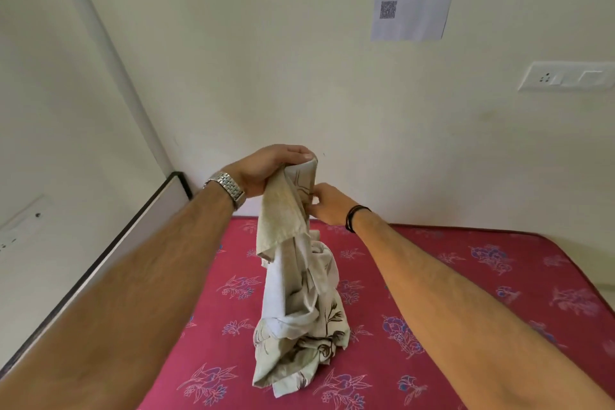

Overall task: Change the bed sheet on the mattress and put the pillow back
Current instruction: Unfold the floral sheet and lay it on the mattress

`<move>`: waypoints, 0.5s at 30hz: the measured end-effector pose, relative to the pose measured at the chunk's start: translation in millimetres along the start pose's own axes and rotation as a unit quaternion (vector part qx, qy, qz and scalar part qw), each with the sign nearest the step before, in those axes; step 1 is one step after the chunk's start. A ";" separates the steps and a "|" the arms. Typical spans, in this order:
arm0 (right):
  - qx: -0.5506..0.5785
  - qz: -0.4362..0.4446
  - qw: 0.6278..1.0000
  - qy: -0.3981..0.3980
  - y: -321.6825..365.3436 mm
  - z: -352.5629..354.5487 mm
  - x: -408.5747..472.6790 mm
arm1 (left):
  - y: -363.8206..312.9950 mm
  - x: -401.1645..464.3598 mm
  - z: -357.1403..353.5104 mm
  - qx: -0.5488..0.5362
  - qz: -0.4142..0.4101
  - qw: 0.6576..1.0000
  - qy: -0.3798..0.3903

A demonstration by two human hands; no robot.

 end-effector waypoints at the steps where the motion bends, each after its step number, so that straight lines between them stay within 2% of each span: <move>1: -0.015 0.000 1.000 0.024 -8.2 -9.5 -1.7 | -2.5 -4.7 5.5 -0.009 -0.007 1.000 -0.005; 4: -0.016 -0.008 0.994 0.104 -40.3 -46.8 -17.5 | -5.3 -20.3 23.3 -0.043 -0.017 0.999 -0.022; 6: -0.029 -0.040 0.992 0.117 -63.5 -62.6 -25.9 | -6.3 -30.1 29.6 -0.056 -0.022 0.998 -0.026; 8: 0.004 -0.073 0.996 0.046 -74.0 -48.9 -22.6 | -6.2 -35.6 44.5 -0.010 -0.032 0.997 -0.065; 9: 0.049 -0.090 0.995 -0.014 -74.3 -30.5 -18.3 | -6.7 -38.5 58.8 0.072 -0.035 0.991 -0.107; 10: 0.097 -0.099 0.987 -0.079 -68.8 -6.9 -13.6 | -6.8 -40.5 74.3 0.191 -0.031 0.970 -0.147; 11: 0.132 -0.096 0.977 -0.134 -57.3 19.3 -9.1 | -4.0 -42.3 85.7 0.319 -0.006 0.932 -0.172; 12: 0.146 -0.078 0.970 -0.177 -38.1 47.3 -5.6 | 2.8 -42.7 89.3 0.420 0.032 0.892 -0.164; 13: 0.153 -0.048 0.965 -0.208 -12.4 74.7 -2.6 | 11.5 -42.2 89.8 0.474 0.063 0.866 -0.146; 14: 0.157 -0.007 0.960 -0.231 17.8 100.4 -2.0 | 18.1 -39.6 88.6 0.486 0.072 0.861 -0.129; 15: 0.156 0.029 0.957 -0.245 46.9 121.7 -2.9 | 16.9 -37.5 84.5 0.469 0.057 0.872 -0.126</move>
Point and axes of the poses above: each hand's wrist, its own x-axis towards the middle knuckle, its own z-axis out of the back of the hand, y = z × x, the point moved 10 cm from there along x, towards the middle knuckle, and after that the axes turned 13 degrees about -x, right-handed, at the moved point
